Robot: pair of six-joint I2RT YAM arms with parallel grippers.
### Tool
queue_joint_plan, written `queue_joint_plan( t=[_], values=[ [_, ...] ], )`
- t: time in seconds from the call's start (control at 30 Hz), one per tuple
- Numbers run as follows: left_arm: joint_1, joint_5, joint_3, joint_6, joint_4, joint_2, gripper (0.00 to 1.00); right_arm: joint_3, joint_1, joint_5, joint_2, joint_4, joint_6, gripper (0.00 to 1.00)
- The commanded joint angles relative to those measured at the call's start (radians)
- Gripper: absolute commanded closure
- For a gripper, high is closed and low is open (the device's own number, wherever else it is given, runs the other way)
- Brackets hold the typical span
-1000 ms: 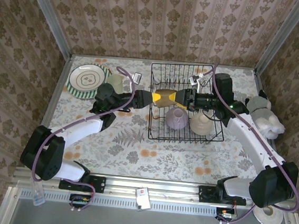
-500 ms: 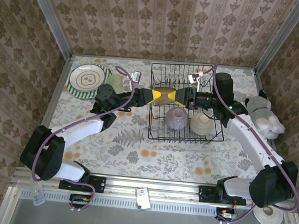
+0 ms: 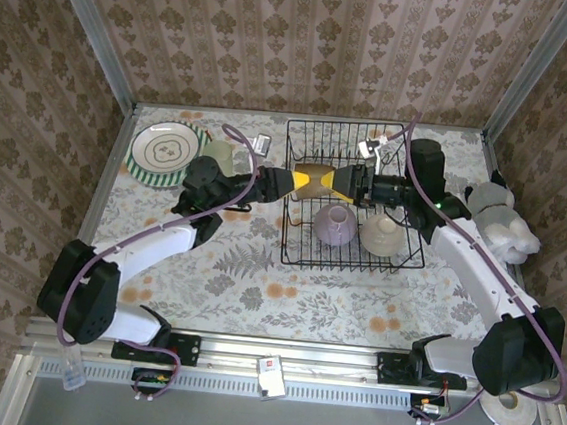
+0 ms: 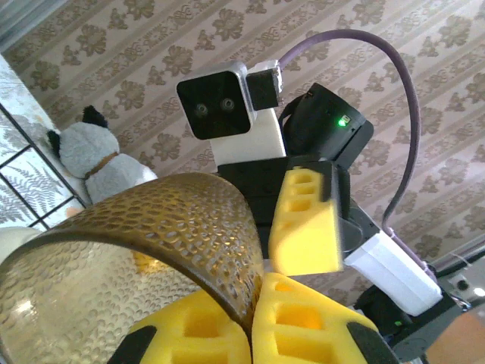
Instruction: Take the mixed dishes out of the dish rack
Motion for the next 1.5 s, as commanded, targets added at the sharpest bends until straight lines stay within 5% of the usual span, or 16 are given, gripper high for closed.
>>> queue_joint_plan(
  t=[0.0, 0.37, 0.67, 1.0, 1.47],
  values=[
    [0.012, -0.070, 0.043, 0.116, -0.146, -0.047, 1.00, -0.008, 0.009, -0.036, -0.067, 0.048, -0.001, 0.01],
    [0.104, -0.090, 0.093, 0.189, -0.327, -0.140, 1.00, 0.007, 0.020, 0.027, -0.163, -0.016, -0.047, 0.00],
    [0.119, -0.333, 0.377, 0.692, -1.241, -0.321, 1.00, 0.034, 0.068, 0.097, -0.209, -0.103, -0.135, 0.00],
    [0.121, -0.693, 0.680, 0.927, -1.914, -0.209, 1.00, 0.093, 0.167, 0.221, -0.186, -0.211, -0.265, 0.00],
    [0.065, -0.859, 0.692, 0.957, -1.949, 0.127, 1.00, 0.077, 0.238, 0.298, -0.193, -0.267, -0.313, 0.00]
  ],
)
